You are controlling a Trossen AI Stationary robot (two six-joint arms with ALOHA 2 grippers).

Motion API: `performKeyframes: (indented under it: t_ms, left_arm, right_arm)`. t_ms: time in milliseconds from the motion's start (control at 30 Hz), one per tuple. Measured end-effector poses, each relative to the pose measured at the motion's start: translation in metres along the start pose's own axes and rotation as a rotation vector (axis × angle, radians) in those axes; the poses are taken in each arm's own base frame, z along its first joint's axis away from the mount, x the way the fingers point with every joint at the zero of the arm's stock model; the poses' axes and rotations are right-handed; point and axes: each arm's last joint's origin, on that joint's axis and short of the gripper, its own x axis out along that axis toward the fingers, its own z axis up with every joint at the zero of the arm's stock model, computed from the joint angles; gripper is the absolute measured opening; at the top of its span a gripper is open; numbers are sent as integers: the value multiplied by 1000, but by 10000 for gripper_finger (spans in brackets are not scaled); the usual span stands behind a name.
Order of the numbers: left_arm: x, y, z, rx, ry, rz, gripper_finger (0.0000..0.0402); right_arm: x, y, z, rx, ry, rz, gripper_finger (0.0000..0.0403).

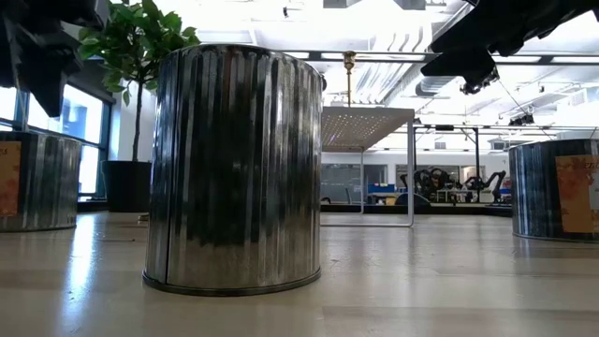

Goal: Pick & Place candle stick holders
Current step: Put the left orange scented candle on the shelf

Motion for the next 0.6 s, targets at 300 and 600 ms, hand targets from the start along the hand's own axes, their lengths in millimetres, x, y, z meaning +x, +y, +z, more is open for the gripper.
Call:
performKeyframes:
  t_ms: [300, 600]
  left_arm:
    - [4, -3, 3, 10, -2, 8, 379]
    - [8, 0, 5, 25, -69, 161, 379]
  right_arm:
    - [0, 0, 0, -3, 0, 0, 243]
    - [0, 0, 0, -3, 0, 0, 243]
